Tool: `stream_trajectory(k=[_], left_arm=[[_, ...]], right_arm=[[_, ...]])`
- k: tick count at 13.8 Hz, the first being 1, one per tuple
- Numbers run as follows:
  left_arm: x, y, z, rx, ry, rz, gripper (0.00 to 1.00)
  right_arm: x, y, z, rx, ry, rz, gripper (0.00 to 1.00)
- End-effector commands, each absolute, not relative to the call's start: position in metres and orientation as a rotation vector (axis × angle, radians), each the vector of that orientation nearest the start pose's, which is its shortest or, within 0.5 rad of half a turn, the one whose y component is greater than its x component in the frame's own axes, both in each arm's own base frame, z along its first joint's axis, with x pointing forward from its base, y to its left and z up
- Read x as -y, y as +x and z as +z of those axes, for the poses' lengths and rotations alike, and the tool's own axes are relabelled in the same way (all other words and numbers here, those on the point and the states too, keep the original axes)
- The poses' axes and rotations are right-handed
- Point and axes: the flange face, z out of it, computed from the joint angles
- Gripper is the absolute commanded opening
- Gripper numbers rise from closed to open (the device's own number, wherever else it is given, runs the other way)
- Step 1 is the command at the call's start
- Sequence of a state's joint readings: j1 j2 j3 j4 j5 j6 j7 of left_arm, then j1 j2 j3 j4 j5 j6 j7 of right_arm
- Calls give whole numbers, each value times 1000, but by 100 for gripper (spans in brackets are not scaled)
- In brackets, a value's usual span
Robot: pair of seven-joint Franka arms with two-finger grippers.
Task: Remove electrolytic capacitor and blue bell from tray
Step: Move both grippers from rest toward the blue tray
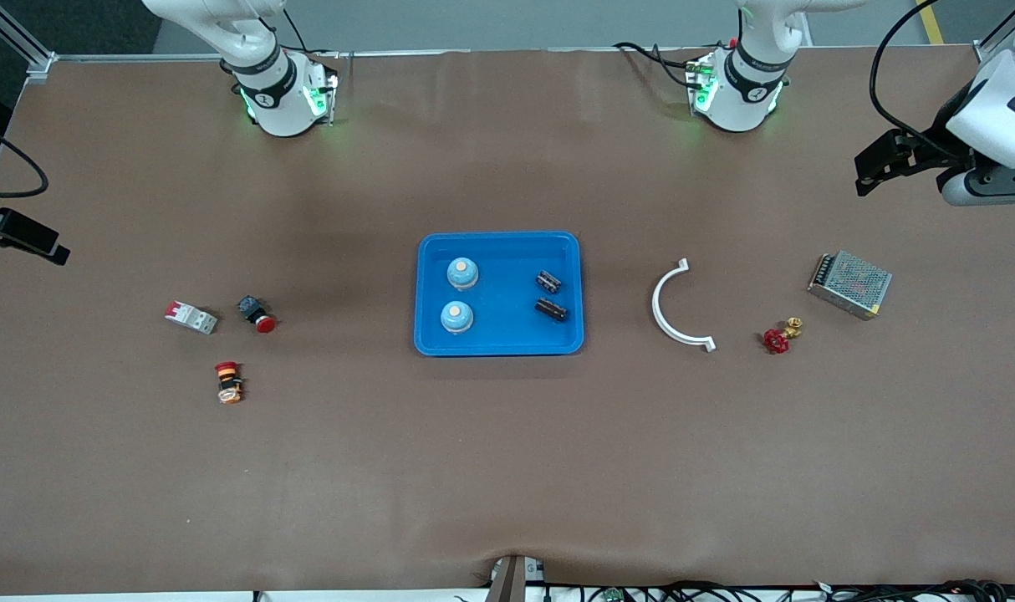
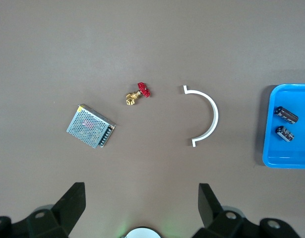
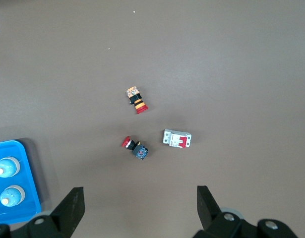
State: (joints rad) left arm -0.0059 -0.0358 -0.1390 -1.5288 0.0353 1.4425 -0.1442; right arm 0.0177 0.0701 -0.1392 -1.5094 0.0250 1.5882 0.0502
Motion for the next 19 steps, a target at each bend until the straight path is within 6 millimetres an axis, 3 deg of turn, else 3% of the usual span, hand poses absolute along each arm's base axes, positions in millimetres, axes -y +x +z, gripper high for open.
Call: stream_trajectory(k=[1,5,6,8,10,11,14,18,19], left_arm=[[72,522,657,-19,-3101,86,100],[78,527,646,-40,-3097,116,100],[82,529,642,-50,-3095,130,100],[92,533,627,-50,-3105,178,100],[115,541,603,-104,-3099,241,100],[129,545,590,-89,-3100,271,100],[175,551,557,187,-3141,329,100],[245,546,500,426,-3108,315,100],[258,547,486,514,-3092,319,100]], right_arm=[[64,571,619,-278,-3123,-16,100],[63,570,617,-281,-3122,-6,100],[61,569,606,-283,-3112,32,100],[24,558,577,-380,-3097,65,100],[-18,544,549,-469,-3084,40,100],[-28,538,532,-488,-3083,36,100],[-70,527,491,-647,-3060,66,100],[-165,495,426,-934,-2984,28,100],[-189,485,413,-939,-2967,-8,100]])
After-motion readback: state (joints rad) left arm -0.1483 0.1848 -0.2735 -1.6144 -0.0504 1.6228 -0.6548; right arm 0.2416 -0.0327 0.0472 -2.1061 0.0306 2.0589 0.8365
